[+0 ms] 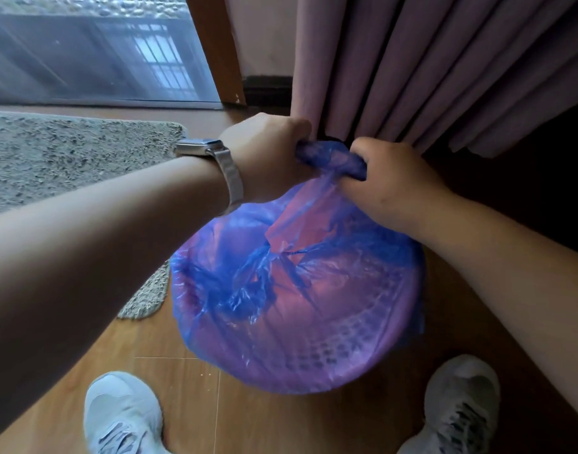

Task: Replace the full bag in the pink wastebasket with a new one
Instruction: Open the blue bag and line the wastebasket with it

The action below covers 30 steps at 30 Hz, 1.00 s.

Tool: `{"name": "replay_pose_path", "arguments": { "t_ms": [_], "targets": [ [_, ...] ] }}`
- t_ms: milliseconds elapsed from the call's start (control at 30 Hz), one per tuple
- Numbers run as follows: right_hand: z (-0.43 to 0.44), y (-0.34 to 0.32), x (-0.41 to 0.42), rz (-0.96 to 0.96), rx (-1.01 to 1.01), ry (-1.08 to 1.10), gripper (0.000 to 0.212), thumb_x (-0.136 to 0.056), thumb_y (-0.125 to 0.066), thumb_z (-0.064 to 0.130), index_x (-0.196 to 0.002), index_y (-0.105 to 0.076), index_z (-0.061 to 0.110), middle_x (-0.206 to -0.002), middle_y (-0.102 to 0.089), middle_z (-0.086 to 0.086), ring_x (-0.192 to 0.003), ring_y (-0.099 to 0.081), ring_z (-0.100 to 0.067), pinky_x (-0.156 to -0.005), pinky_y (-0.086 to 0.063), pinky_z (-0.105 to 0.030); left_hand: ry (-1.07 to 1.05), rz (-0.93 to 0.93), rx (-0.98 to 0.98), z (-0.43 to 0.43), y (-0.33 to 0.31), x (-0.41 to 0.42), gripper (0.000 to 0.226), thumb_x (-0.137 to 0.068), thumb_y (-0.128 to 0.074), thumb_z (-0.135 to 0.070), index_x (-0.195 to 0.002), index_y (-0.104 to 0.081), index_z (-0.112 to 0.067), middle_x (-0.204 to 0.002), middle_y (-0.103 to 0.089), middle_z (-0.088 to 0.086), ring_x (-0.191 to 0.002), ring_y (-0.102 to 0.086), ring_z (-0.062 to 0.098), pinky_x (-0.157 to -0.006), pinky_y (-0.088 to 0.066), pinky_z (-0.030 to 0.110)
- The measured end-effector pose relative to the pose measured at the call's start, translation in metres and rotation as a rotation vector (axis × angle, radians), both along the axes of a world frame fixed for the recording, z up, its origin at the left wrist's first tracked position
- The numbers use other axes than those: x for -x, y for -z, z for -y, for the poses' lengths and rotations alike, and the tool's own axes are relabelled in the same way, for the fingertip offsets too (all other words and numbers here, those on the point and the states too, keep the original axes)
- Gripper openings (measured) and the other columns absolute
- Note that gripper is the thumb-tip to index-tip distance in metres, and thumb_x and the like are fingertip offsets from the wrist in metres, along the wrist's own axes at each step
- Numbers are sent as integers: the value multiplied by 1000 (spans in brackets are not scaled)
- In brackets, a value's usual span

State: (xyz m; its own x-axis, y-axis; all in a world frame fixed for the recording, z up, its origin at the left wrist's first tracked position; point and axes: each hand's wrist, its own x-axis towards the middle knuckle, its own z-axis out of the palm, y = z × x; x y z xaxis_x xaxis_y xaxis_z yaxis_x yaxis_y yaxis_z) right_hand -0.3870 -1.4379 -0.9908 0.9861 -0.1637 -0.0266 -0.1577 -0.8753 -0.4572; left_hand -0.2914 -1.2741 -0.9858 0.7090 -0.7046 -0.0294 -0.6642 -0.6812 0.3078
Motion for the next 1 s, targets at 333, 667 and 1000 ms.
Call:
{"name": "replay_pose_path", "arguments": {
  "t_ms": [333, 667, 1000],
  "targets": [
    [35, 23, 19, -57, -16, 249, 39, -85, -61, 34, -59, -40, 12, -56, -42, 1, -66, -46, -28, -59, -28, -31, -432, -109, 233, -81, 16, 55, 25, -84, -64, -24, -108, -57, -20, -86, -61, 5, -81, -54, 30, -69, -38, 32],
    [24, 19, 39, 178, -5, 314, 34, -77, -64, 34, -97, -55, 8, -100, -56, -16, -92, -54, -33, -79, -40, -37, -682, -321, 350, -76, 33, 55, 12, -87, -58, -17, -84, -47, -18, -63, -48, -5, -55, -42, 15, -49, -33, 18],
    [0, 22, 135, -71, -592, 699, 27, -83, -69, 35, -93, -45, 27, -86, -64, -2, -69, -64, -15, -58, -49, -30, -936, -549, 660, -62, 46, 69, 13, -72, -57, -18, -76, -49, -27, -77, -58, 0, -69, -54, 19, -65, -48, 38]
  ]
}}
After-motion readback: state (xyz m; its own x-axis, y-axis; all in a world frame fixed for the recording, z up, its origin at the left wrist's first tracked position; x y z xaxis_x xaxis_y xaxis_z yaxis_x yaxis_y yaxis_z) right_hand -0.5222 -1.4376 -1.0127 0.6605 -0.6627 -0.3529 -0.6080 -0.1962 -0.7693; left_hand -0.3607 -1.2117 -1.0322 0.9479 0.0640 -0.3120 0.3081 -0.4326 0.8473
